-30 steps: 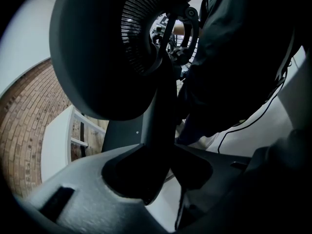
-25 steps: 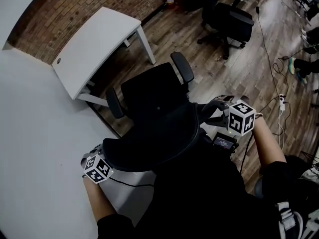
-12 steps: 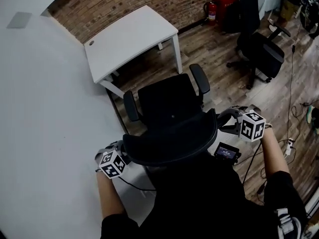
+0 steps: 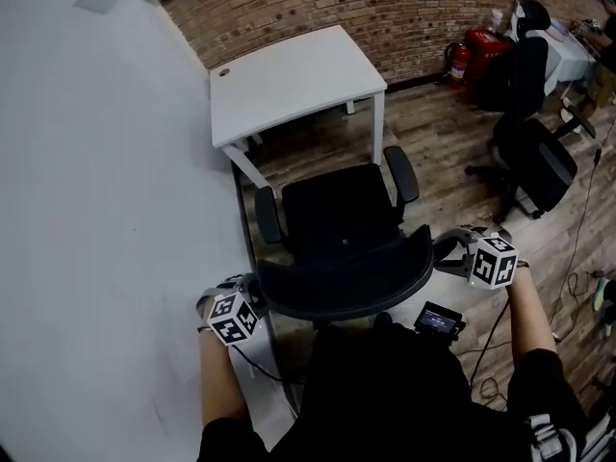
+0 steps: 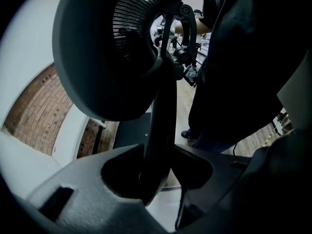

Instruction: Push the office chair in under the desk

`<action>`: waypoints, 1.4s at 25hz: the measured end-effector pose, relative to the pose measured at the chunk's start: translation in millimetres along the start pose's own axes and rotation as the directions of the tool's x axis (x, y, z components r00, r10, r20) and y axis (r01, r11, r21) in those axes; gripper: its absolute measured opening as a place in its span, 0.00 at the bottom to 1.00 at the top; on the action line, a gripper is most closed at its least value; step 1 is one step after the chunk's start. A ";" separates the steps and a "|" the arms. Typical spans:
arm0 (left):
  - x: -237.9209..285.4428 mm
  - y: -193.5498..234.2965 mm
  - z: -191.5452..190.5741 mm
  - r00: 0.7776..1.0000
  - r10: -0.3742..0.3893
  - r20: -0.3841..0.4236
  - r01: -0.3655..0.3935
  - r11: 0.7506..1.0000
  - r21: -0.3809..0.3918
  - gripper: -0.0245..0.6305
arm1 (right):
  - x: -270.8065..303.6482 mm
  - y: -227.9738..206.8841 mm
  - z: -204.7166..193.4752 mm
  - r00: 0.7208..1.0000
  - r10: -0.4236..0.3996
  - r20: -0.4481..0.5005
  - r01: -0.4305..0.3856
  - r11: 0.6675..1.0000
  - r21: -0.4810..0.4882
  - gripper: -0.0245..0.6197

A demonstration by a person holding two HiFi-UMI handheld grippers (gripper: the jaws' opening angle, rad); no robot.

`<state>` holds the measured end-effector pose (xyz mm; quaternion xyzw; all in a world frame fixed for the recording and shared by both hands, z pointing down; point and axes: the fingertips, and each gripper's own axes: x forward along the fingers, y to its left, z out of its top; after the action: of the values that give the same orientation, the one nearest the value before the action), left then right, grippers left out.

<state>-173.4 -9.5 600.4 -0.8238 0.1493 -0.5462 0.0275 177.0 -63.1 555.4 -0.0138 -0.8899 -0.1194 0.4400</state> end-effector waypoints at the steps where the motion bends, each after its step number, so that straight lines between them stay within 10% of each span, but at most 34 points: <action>1: 0.9 -1.2 2.7 1.000 0.009 0.000 -0.009 1.000 -0.009 0.29 | -1.2 -2.3 -2.3 1.000 0.007 -0.001 -0.007 1.000 -0.008 0.29; 35: 19.2 66.5 -1.0 0.998 0.046 -0.041 -0.050 0.994 -0.101 0.31 | 17.8 -89.6 -9.0 1.000 0.010 0.028 -0.007 0.993 -0.119 0.28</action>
<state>-181.8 -78.1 604.1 -0.8096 0.1973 -0.5528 -0.0043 161.5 -153.6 556.7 -0.0455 -0.8873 -0.1703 0.4262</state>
